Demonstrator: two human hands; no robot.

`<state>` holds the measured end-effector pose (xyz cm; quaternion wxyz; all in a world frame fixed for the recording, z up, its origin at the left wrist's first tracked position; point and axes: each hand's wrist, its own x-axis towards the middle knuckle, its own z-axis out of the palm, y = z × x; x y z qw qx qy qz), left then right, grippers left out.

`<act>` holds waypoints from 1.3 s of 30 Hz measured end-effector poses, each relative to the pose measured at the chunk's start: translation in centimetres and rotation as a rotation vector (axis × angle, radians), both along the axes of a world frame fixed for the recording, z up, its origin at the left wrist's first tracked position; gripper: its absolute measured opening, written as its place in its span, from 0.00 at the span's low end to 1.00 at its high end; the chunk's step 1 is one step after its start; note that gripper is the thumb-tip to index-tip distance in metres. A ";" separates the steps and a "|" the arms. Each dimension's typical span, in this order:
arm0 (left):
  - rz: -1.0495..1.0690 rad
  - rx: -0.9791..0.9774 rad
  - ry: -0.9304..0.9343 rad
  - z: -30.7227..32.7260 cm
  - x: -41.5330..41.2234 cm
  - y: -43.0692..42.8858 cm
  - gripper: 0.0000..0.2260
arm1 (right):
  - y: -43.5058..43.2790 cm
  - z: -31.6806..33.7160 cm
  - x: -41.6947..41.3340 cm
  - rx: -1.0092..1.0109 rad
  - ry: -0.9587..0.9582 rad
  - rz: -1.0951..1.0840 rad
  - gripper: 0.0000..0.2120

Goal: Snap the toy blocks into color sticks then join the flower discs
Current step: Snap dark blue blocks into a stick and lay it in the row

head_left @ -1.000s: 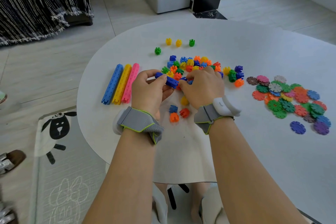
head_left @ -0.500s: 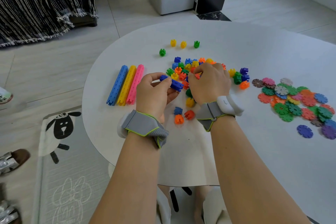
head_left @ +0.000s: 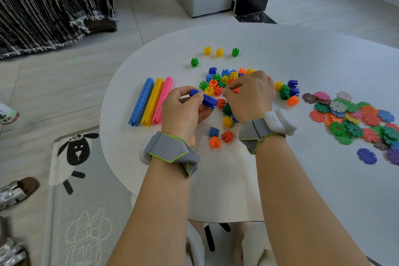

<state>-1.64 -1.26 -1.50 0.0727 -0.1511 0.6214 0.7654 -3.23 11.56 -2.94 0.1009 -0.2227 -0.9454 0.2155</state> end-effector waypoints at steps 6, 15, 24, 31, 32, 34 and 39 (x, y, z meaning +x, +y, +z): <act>0.021 0.007 -0.003 0.1 -0.1 0.1 0.05 | -0.4 1.1 2.3 -0.217 0.220 0.087 0.05; 0.027 0.037 -0.003 0.2 -0.1 -0.2 0.05 | 1.3 1.0 3.8 -0.204 0.165 0.130 0.13; 0.065 0.023 0.009 0.2 -0.4 -0.5 0.05 | -0.5 1.1 4.0 -0.008 -0.044 0.403 0.12; 0.058 0.018 0.024 0.4 -0.3 -0.7 0.06 | -1.7 1.3 3.0 0.165 -0.172 0.480 0.17; 0.060 0.022 0.024 0.4 -0.3 -0.7 0.06 | -1.8 1.3 3.0 0.165 -0.187 0.491 0.16; 0.063 0.025 0.025 0.4 -0.3 -0.7 0.05 | -1.9 1.2 2.8 0.166 -0.215 0.503 0.14; 0.071 0.033 0.027 0.4 -0.3 -0.7 0.05 | -1.6 0.3 2.7 -0.080 0.045 0.397 0.12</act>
